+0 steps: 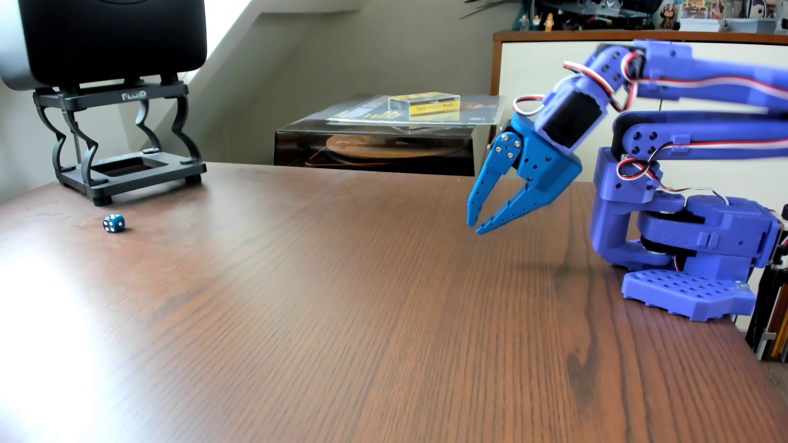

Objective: Grab the blue dice

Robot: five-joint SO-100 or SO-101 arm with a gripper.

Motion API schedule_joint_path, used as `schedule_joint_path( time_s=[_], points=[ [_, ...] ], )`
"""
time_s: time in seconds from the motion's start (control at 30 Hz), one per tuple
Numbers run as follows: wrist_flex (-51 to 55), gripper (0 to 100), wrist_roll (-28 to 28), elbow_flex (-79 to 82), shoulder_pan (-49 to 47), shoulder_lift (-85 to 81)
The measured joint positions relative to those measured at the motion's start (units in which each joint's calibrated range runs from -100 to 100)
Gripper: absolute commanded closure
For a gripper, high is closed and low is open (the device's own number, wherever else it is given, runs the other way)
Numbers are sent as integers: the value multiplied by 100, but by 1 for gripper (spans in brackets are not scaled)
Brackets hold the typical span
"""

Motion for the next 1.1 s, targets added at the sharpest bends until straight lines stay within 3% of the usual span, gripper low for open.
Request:
schedule_joint_path(
  time_s=[0.23, 0.5, 1.1],
  points=[
    [0, 99, 0, 188, 106, -786],
    [0, 98, 0, 188, -447, -803],
    [0, 98, 0, 188, -455, -803]
  ],
)
